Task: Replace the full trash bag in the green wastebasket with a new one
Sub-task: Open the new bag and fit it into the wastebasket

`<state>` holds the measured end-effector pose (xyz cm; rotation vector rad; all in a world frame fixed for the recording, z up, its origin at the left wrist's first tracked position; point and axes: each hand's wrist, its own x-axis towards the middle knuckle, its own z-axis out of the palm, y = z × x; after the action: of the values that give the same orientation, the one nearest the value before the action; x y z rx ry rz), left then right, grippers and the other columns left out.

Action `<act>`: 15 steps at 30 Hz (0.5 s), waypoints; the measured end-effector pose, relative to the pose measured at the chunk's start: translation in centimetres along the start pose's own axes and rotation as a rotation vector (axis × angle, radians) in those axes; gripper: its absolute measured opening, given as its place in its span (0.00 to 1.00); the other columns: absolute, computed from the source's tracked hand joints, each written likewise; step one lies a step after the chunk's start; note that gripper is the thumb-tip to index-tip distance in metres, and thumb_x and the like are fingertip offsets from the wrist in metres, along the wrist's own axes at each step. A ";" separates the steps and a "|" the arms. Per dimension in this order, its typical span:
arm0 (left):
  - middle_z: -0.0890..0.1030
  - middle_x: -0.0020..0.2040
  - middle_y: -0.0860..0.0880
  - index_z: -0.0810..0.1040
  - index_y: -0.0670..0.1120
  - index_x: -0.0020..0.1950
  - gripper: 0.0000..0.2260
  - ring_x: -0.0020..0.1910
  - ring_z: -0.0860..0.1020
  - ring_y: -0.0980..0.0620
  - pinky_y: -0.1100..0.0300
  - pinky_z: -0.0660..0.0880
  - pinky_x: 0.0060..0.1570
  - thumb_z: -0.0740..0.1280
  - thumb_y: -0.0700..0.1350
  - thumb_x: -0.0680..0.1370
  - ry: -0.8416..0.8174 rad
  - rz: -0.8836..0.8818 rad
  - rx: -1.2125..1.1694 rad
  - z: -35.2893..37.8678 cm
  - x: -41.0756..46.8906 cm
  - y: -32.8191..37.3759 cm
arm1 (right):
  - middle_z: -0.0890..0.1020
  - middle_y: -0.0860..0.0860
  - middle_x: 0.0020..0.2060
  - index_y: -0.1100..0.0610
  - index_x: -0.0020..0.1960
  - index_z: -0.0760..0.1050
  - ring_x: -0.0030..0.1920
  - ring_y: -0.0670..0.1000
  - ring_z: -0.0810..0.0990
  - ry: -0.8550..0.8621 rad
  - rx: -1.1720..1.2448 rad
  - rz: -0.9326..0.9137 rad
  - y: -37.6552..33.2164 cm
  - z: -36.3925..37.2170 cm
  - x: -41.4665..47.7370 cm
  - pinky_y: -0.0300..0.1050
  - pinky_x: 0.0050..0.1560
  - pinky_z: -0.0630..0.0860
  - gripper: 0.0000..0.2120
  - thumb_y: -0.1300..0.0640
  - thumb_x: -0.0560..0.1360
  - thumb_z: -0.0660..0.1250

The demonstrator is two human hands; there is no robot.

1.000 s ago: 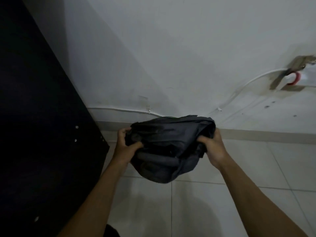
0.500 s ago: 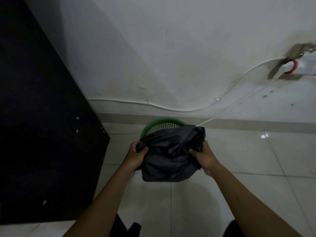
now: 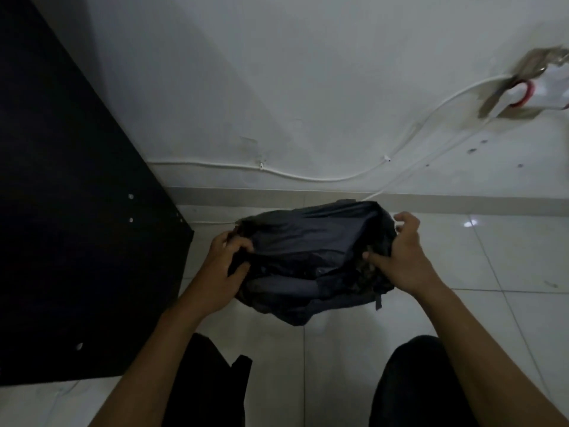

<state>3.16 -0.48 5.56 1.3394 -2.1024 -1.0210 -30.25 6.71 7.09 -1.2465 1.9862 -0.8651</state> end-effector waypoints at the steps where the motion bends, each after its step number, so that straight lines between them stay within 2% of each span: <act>1: 0.64 0.67 0.48 0.75 0.58 0.51 0.15 0.63 0.66 0.59 0.73 0.62 0.64 0.65 0.37 0.79 0.025 -0.009 0.040 0.1 0.2 0.1 | 0.64 0.58 0.65 0.58 0.70 0.56 0.62 0.55 0.69 0.074 -0.092 -0.066 -0.5 0.0 -0.3 0.46 0.58 0.68 0.34 0.64 0.72 0.73; 2: 0.62 0.69 0.47 0.79 0.55 0.52 0.12 0.63 0.63 0.61 0.80 0.58 0.62 0.65 0.37 0.79 0.071 -0.024 0.051 0.2 0.5 0.2 | 0.62 0.60 0.68 0.58 0.68 0.61 0.63 0.59 0.68 0.163 -0.241 -0.133 -0.3 0.4 -0.4 0.49 0.60 0.68 0.30 0.64 0.72 0.72; 3: 0.60 0.71 0.46 0.80 0.53 0.56 0.10 0.63 0.60 0.64 0.83 0.55 0.60 0.66 0.39 0.79 0.112 -0.047 0.047 0.5 0.8 0.3 | 0.63 0.61 0.69 0.56 0.65 0.66 0.64 0.63 0.68 0.260 -0.427 -0.207 -0.4 0.7 -0.7 0.54 0.62 0.67 0.25 0.63 0.72 0.71; 4: 0.57 0.72 0.46 0.77 0.53 0.64 0.14 0.63 0.58 0.66 0.84 0.52 0.61 0.68 0.43 0.79 0.119 -0.074 0.034 0.8 1.1 0.6 | 0.66 0.61 0.68 0.55 0.62 0.70 0.64 0.65 0.68 0.353 -0.565 -0.289 -0.6 1.0 -1.0 0.58 0.63 0.65 0.19 0.61 0.72 0.69; 5: 0.54 0.73 0.49 0.71 0.56 0.70 0.23 0.64 0.56 0.66 0.81 0.51 0.63 0.71 0.49 0.76 0.094 -0.097 0.020 1.2 1.4 0.9 | 0.71 0.60 0.64 0.55 0.57 0.74 0.62 0.65 0.70 0.402 -0.605 -0.387 -1.0 1.3 -1.1 0.58 0.62 0.65 0.14 0.59 0.73 0.67; 6: 0.51 0.72 0.54 0.63 0.60 0.73 0.32 0.66 0.56 0.64 0.76 0.51 0.67 0.74 0.54 0.72 0.047 -0.102 -0.005 1.5 1.6 0.9 | 0.76 0.58 0.58 0.55 0.53 0.76 0.57 0.63 0.74 0.373 -0.574 -0.489 -1.7 1.9 -1.2 0.56 0.58 0.67 0.09 0.58 0.73 0.67; 8: 0.47 0.68 0.63 0.52 0.66 0.73 0.48 0.70 0.53 0.64 0.67 0.51 0.71 0.79 0.62 0.62 -0.070 -0.058 -0.018 2.0 1.6 1.3 | 0.81 0.52 0.48 0.53 0.49 0.78 0.48 0.56 0.78 0.025 -0.440 -0.610 -3.2 3.3 -1.1 0.52 0.51 0.73 0.05 0.55 0.75 0.65; 9: 0.46 0.67 0.65 0.47 0.67 0.73 0.53 0.70 0.50 0.65 0.64 0.51 0.73 0.80 0.62 0.59 -0.121 -0.030 0.002 2.1 1.6 1.3 | 0.82 0.50 0.47 0.52 0.51 0.79 0.48 0.53 0.79 -0.205 -0.428 -0.570 -3.7 4.2 -0.8 0.51 0.50 0.74 0.07 0.52 0.77 0.64; 10: 0.44 0.68 0.67 0.44 0.67 0.73 0.57 0.70 0.48 0.66 0.63 0.51 0.73 0.81 0.61 0.58 -0.156 -0.010 0.031 2.3 1.5 1.3 | 0.82 0.50 0.52 0.51 0.55 0.79 0.53 0.53 0.79 -0.389 -0.487 -0.497 -3.7 5.1 -0.1 0.52 0.55 0.75 0.11 0.48 0.78 0.62; 11: 0.42 0.68 0.69 0.41 0.67 0.74 0.60 0.69 0.46 0.68 0.63 0.49 0.73 0.82 0.60 0.57 -0.179 -0.002 0.067 2.2 1.5 1.5 | 0.79 0.50 0.61 0.49 0.63 0.76 0.61 0.54 0.76 -0.468 -0.610 -0.438 -3.6 5.8 0.8 0.55 0.62 0.71 0.16 0.45 0.79 0.61; 13: 0.37 0.66 0.72 0.37 0.67 0.74 0.62 0.66 0.43 0.73 0.69 0.45 0.70 0.82 0.58 0.58 -0.184 0.004 0.138 1.2 1.4 2.1 | 0.60 0.52 0.76 0.45 0.77 0.57 0.75 0.58 0.58 -0.456 -0.799 -0.345 -3.3 6.4 2.5 0.65 0.73 0.55 0.31 0.40 0.78 0.61; 15: 0.36 0.66 0.72 0.37 0.67 0.74 0.61 0.66 0.42 0.74 0.73 0.45 0.67 0.81 0.59 0.59 -0.140 0.048 0.192 -0.1 1.5 2.8 | 0.44 0.51 0.79 0.43 0.79 0.40 0.78 0.60 0.44 -0.404 -0.797 -0.299 -3.6 6.1 3.8 0.72 0.72 0.45 0.47 0.37 0.72 0.67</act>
<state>0.98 -1.14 7.79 1.3330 -2.3765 -0.9366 -25.02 0.82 5.74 -2.0009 1.8694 0.1217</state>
